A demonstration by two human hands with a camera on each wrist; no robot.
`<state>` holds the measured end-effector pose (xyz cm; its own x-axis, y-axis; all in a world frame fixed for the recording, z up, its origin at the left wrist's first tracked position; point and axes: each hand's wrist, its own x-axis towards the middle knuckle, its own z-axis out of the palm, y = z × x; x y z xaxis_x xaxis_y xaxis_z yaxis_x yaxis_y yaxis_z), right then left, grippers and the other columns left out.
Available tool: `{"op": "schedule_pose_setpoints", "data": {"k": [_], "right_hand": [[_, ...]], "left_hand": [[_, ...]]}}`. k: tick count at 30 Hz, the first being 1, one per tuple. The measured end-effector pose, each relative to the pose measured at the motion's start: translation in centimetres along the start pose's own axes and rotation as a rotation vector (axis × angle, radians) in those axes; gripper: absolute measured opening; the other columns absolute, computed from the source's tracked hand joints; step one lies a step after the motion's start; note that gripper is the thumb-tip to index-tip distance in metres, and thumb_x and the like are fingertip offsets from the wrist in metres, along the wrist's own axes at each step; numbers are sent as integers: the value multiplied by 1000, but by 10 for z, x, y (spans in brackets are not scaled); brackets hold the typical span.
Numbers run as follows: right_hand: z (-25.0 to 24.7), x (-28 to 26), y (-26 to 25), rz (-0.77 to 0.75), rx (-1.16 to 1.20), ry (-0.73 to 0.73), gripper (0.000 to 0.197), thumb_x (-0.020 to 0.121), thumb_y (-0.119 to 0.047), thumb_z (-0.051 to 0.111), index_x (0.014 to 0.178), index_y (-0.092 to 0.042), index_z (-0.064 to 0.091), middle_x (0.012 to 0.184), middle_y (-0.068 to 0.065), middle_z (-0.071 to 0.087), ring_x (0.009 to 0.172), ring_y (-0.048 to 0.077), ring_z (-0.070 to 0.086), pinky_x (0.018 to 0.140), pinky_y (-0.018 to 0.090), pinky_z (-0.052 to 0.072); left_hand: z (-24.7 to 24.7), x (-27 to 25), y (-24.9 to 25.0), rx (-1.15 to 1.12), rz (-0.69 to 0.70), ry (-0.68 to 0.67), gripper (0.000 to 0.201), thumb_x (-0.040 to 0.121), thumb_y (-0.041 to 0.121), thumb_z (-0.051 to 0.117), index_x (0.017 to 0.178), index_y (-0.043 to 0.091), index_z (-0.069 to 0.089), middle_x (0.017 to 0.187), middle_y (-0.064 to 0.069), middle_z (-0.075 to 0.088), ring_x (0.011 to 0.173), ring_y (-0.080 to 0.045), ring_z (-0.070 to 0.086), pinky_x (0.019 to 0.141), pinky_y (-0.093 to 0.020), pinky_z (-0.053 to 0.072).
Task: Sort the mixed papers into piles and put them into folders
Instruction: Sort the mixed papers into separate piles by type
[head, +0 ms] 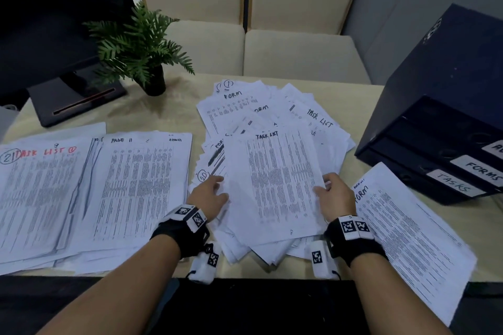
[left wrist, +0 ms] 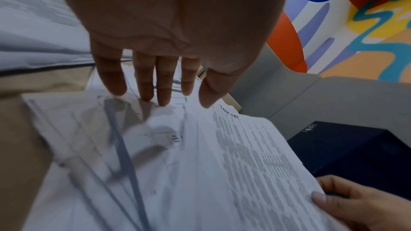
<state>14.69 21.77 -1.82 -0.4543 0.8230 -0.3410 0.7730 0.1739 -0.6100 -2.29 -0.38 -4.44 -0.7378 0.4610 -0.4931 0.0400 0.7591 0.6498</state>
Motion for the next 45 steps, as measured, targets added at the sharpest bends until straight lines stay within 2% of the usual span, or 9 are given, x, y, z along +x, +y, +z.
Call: {"op": "schedule_pose_setpoints", "data": {"k": [7, 15, 22, 30, 32, 34, 37, 42, 45], "right_hand": [[6, -7, 7, -29, -59, -57, 21, 95, -10, 52, 76, -12, 44, 68, 1, 41, 64, 20, 37, 50, 25, 27], [-25, -1, 10, 92, 434, 488, 9, 95, -14, 51, 87, -11, 53, 66, -2, 49, 60, 21, 43, 52, 27, 31], [-12, -8, 13, 54, 352, 300, 11, 95, -13, 49, 85, -10, 50, 69, 4, 41, 56, 19, 35, 47, 26, 26], [22, -16, 10, 72, 36, -3, 35, 95, -13, 51, 68, -16, 29, 66, -1, 34, 56, 16, 31, 50, 28, 23], [25, -16, 11, 86, 58, -21, 34, 93, -11, 52, 67, -16, 30, 65, -1, 35, 55, 15, 31, 50, 27, 25], [25, -16, 12, 70, 76, -26, 33, 92, -10, 52, 70, -15, 29, 67, 0, 34, 59, 17, 30, 52, 28, 23], [22, -18, 11, 39, 147, -39, 36, 93, -9, 55, 72, -16, 26, 69, 0, 28, 60, 15, 26, 53, 29, 22], [26, -29, 6, 8, 279, -68, 31, 92, -6, 58, 72, -12, 35, 69, 3, 36, 61, 15, 33, 50, 24, 27], [35, -33, -3, 3, 375, -79, 13, 90, -11, 63, 86, -3, 53, 80, 7, 63, 69, 23, 58, 60, 24, 48]], "left_hand": [[9, 5, 3, 56, 36, -13, 53, 87, 17, 62, 137, 17, 45, 130, -8, 53, 114, -24, 55, 97, -30, 42], [17, 11, 0, 145, 15, 6, 79, 82, 33, 69, 147, 16, 27, 147, -11, 34, 128, -30, 43, 107, -43, 38], [27, 1, 7, 416, 32, 10, 101, 76, 47, 73, 150, 22, 10, 147, -11, 25, 134, -31, 29, 103, -45, 38], [28, -4, 10, 280, -7, 1, 99, 83, 1, 55, 150, 32, -11, 126, -15, 49, 112, -31, 52, 96, -40, 45], [20, -6, 11, 325, -55, 48, 91, 84, 3, 52, 149, 38, -2, 120, -13, 52, 106, -32, 55, 93, -39, 45], [14, -7, 10, 293, -9, 86, 62, 84, 5, 49, 140, 29, 34, 112, -7, 58, 97, -27, 57, 84, -31, 46], [6, -8, 6, 131, 28, 25, 12, 87, 4, 47, 82, 13, 53, 76, 0, 56, 78, -22, 53, 56, -17, 37], [-1, -17, 10, 14, 55, -21, 43, 93, 28, 57, 131, 12, 44, 117, -1, 56, 109, -23, 55, 85, -24, 38], [-8, -21, 9, -16, 77, 4, 39, 90, 10, 56, 128, 14, 46, 114, -2, 61, 95, -20, 60, 75, -20, 43]]}}
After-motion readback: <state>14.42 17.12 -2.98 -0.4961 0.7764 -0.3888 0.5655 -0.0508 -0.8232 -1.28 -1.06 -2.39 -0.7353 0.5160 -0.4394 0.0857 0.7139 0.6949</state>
